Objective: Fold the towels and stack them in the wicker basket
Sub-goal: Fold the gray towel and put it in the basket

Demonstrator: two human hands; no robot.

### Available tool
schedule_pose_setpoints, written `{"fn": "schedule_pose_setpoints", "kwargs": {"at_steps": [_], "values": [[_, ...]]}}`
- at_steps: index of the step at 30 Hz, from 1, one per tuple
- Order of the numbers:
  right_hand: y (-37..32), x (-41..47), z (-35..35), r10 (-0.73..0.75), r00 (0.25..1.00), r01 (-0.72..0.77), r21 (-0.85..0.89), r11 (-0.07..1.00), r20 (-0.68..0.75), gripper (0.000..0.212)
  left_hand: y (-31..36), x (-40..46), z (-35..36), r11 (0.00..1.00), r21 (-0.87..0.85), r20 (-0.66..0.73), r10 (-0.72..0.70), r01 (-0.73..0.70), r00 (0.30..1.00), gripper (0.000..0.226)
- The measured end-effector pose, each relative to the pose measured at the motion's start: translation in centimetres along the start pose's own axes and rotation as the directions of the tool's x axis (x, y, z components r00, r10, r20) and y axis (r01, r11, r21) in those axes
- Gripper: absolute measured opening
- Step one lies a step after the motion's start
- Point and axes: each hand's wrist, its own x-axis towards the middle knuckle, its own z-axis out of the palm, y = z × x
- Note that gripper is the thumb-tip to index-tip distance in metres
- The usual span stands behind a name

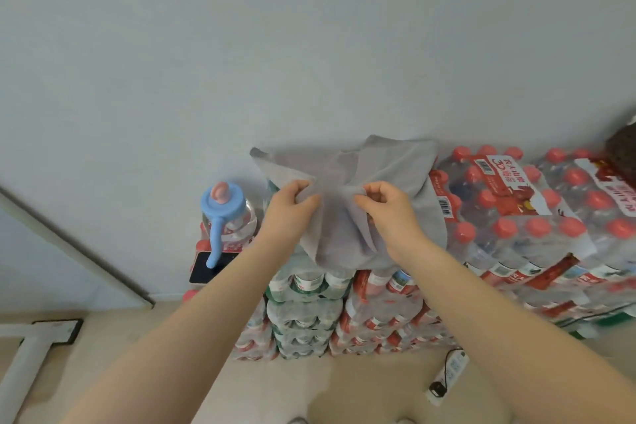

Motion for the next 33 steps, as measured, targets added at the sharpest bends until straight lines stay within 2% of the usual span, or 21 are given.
{"fn": "schedule_pose_setpoints", "kwargs": {"at_steps": [4, 10, 11, 15, 17, 20, 23, 27, 29, 31, 33], "values": [[-1.4, -0.8, -1.5, -0.068, 0.998, 0.068, 0.012, 0.998, 0.003, 0.012, 1.9, 0.4, 4.0, 0.984, 0.125, 0.097, 0.118, -0.129, 0.988, 0.01], [-1.4, -0.5, -3.6, -0.157, 0.987, 0.152, -0.113, 0.982, -0.043, 0.021, 2.7, 0.3, 7.5, 0.962, 0.219, 0.077, 0.148, -0.162, 0.986, 0.009], [-1.3, -0.6, -3.9, -0.172, 0.984, 0.165, -0.127, 0.978, -0.046, 0.021, 2.9, 0.2, 7.7, 0.963, 0.217, 0.093, 0.144, -0.161, 0.985, 0.004], [-1.1, -0.8, -5.0, -0.27, 0.963, 0.259, -0.226, 0.939, -0.019, 0.012, 2.9, -0.5, 7.9, 0.987, 0.092, 0.121, 0.12, -0.131, 0.985, 0.012], [-0.9, -0.9, -5.3, -0.347, 0.938, 0.325, -0.327, 0.887, -0.011, 0.007, 2.7, -0.8, 7.7, 0.994, 0.013, 0.089, 0.105, -0.107, 0.99, 0.011], [-0.3, -1.0, -5.3, -0.442, 0.897, 0.389, -0.505, 0.771, 0.016, 0.008, 2.5, -0.9, 7.5, 0.997, 0.011, 0.051, 0.078, -0.079, 0.996, 0.013], [0.1, -1.1, -4.9, -0.486, 0.872, 0.429, -0.563, 0.706, 0.055, 0.014, 2.5, -1.2, 7.5, 0.998, 0.003, 0.036, 0.062, -0.063, 0.997, 0.018], [0.1, -1.2, -4.5, -0.47, 0.876, 0.447, -0.547, 0.708, 0.107, 0.021, 2.3, -1.3, 7.5, 0.997, -0.069, 0.005, 0.017, -0.017, 1.0, 0.024], [0.2, -1.2, -4.6, -0.458, 0.879, 0.452, -0.537, 0.713, 0.132, 0.024, 2.3, -1.4, 7.6, 0.997, -0.078, 0.024, 0.009, -0.007, 1.0, 0.02], [0.4, -1.1, -4.9, -0.406, 0.906, 0.415, -0.45, 0.791, 0.121, 0.025, 2.5, -1.1, 7.7, 0.998, -0.051, 0.051, 0.024, -0.021, 0.998, 0.009], [0.4, -1.1, -5.3, -0.273, 0.954, 0.293, -0.2, 0.935, 0.123, 0.028, 2.6, -0.6, 7.6, 0.995, 0.065, 0.069, 0.068, -0.073, 0.995, 0.005]]}}
